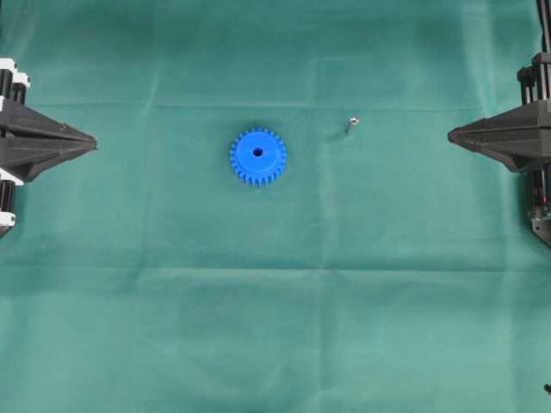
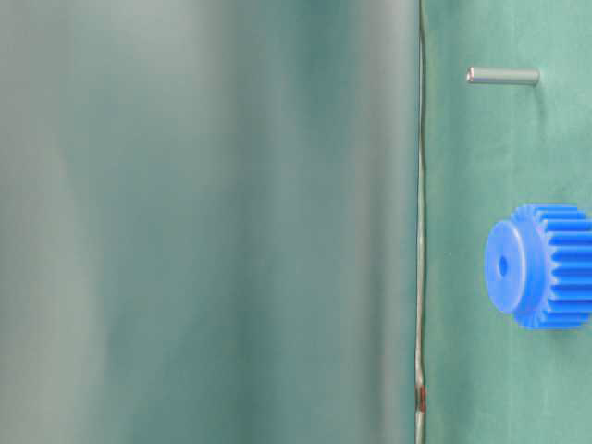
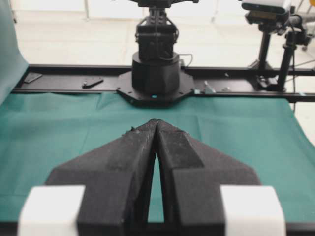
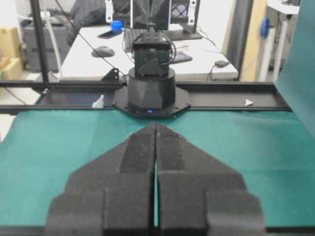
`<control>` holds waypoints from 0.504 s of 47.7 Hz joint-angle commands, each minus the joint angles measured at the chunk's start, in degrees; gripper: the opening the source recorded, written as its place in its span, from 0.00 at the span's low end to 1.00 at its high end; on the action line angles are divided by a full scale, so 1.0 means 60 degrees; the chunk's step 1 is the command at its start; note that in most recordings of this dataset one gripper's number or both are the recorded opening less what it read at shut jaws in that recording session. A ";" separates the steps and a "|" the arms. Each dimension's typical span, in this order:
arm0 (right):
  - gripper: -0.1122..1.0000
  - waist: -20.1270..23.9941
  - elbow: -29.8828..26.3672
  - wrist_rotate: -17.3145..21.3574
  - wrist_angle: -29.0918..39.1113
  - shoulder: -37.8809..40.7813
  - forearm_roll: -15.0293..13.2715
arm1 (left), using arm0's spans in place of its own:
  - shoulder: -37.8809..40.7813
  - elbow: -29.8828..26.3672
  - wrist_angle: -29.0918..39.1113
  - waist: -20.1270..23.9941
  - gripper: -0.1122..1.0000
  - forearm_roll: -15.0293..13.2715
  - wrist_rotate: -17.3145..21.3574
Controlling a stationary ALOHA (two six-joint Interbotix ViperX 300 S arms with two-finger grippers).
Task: Insert the shaft placed at a random location into the center hole of the medium gear at another random location.
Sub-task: 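Move the right gripper toward the silver shaft right of the gear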
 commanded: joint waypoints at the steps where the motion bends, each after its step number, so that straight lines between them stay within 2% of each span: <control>1: 0.11 0.0000 -0.0117 0.0103 0.0088 0.0103 0.0015 | 0.0117 -0.0322 0.0278 0.0000 0.10 0.0103 -0.0059; 16: 0.11 -0.0029 -0.0264 0.0132 0.0601 0.0498 0.0146 | 0.0044 -0.0381 0.0571 0.0000 0.10 0.0088 -0.0059; 24: 0.11 -0.0322 -0.0234 0.0132 0.0542 0.1011 0.0190 | 0.0044 -0.0381 0.0659 0.0000 0.10 0.0103 -0.0059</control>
